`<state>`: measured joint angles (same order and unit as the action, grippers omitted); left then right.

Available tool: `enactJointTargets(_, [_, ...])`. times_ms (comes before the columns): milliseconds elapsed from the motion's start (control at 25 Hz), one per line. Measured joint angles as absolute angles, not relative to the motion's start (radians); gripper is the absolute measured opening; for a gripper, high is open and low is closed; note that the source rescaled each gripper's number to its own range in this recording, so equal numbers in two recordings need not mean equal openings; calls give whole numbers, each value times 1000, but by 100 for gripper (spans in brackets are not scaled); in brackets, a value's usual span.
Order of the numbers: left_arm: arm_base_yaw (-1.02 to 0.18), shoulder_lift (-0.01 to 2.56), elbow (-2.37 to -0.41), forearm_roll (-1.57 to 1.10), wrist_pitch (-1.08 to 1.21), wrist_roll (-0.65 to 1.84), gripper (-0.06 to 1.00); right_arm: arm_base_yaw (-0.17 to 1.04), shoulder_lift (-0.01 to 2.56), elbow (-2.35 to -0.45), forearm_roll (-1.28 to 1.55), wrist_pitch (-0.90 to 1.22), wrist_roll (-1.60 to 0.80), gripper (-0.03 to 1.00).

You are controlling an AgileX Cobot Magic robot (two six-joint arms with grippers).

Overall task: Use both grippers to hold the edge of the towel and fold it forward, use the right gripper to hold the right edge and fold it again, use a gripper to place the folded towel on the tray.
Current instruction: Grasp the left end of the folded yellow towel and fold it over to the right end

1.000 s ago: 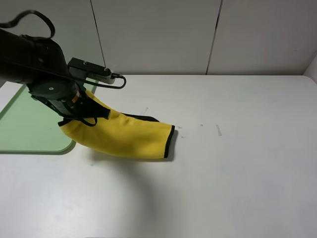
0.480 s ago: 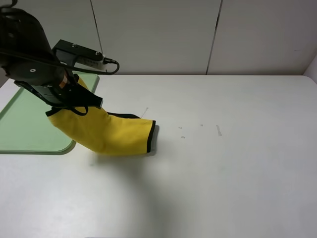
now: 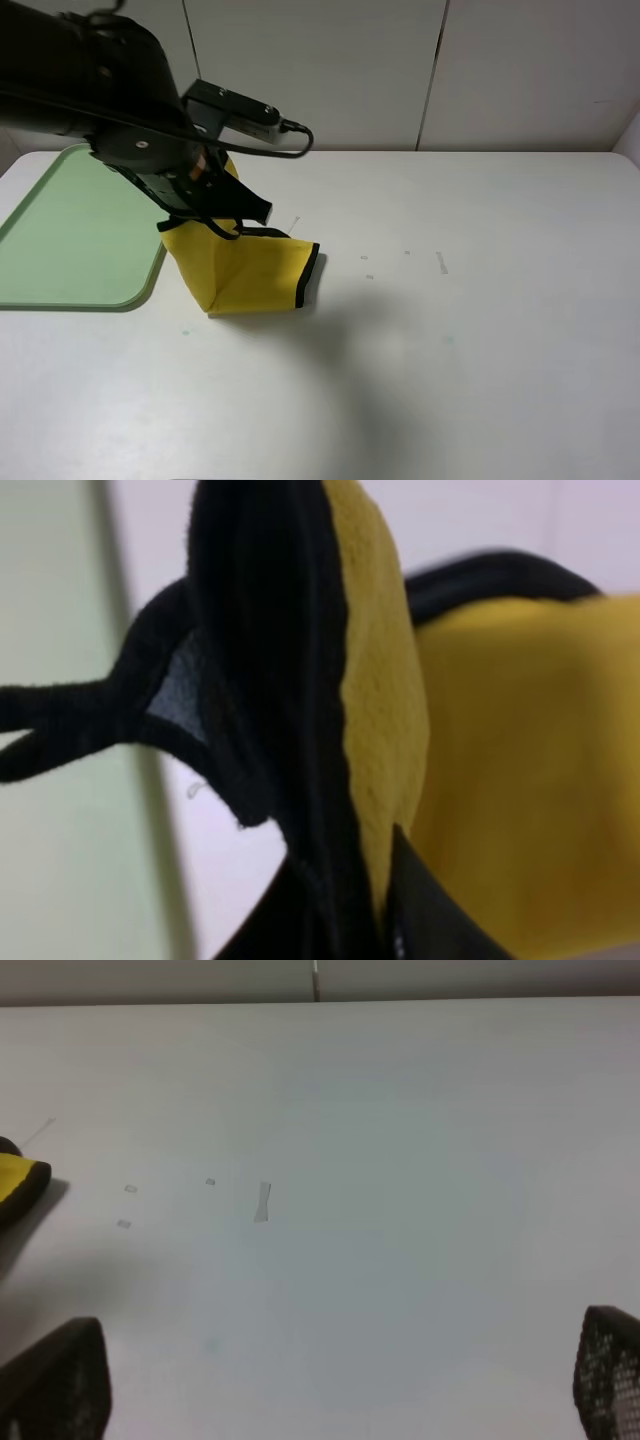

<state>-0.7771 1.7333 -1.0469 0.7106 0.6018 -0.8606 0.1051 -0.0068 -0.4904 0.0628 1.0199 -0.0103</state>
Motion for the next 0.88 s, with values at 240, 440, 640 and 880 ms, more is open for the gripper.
enactJointTargets(240, [-840,1877,-1175,683,601,-835,7,105,-7,-490,63,1020,-10,100])
enactJointTargets(440, [-865,1967,-1234,681,560,-832,7,105,-7,-490,63,1020,-10,100])
enactJointTargets(640, [-877,2024,-1237,670,500,-832,7,105,-7,-490,63,1020,-10,100])
enactJointTargets(880, [-878,2031,-1237,661,493,-843,7,105,-7,-490,63,1020,-10,100])
